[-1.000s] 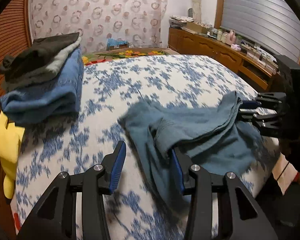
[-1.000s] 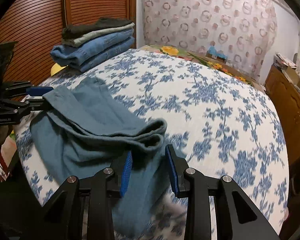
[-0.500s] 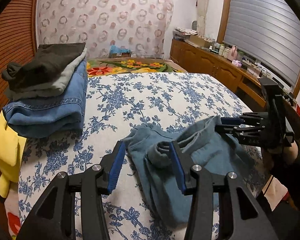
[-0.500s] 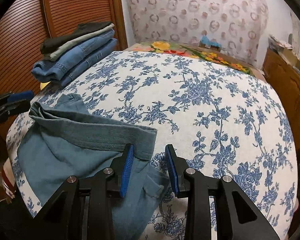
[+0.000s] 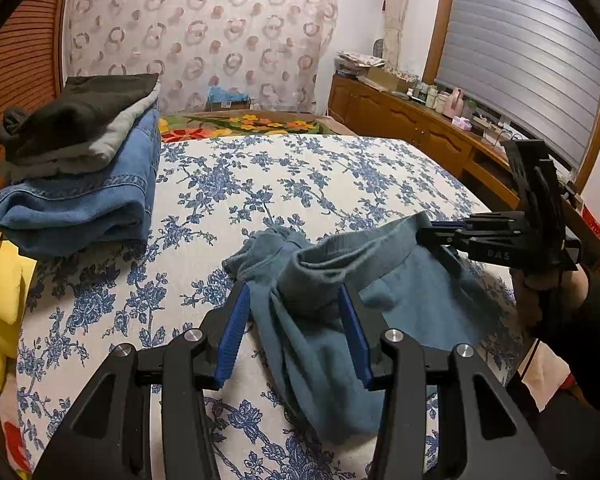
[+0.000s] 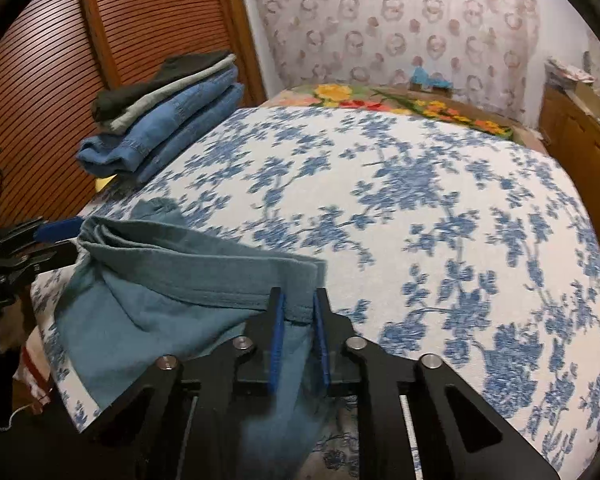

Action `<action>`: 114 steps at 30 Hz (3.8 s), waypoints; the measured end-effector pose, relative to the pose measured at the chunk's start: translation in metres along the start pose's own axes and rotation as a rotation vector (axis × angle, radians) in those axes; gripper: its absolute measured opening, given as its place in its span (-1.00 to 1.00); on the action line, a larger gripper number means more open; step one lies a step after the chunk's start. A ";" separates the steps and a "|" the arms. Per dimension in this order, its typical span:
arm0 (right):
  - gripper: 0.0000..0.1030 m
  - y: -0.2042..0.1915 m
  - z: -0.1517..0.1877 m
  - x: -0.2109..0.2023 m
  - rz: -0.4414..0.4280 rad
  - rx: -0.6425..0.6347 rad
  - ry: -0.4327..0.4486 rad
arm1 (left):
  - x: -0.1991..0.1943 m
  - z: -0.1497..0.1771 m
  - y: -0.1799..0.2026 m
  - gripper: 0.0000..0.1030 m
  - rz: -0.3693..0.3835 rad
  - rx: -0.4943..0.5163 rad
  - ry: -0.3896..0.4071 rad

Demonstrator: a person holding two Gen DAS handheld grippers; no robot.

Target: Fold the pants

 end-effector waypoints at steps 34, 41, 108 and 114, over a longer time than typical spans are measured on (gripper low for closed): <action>-0.78 -0.005 0.001 -0.014 0.044 -0.009 0.038 | 0.037 -0.032 0.018 -0.30 -0.047 0.064 -0.028; -0.78 -0.005 0.002 -0.016 0.044 -0.010 0.036 | 0.027 -0.033 0.021 0.53 -0.025 0.046 -0.006; -0.12 -0.011 0.038 -0.024 0.098 0.015 -0.005 | 0.064 -0.002 -0.015 0.20 0.001 -0.089 -0.156; -0.43 -0.012 0.037 -0.024 0.081 0.009 -0.005 | 0.067 0.000 -0.013 0.16 -0.009 -0.078 -0.152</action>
Point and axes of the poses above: each gripper's, at about its wrist camera, not at the fingertips, and x roughly the way its jaws point, y to its right, z to its underside, the point moved 8 cm from there along x, roughly the way its jaws point, and after that the axes turned 10 degrees about -z, right-handed, at the moved point
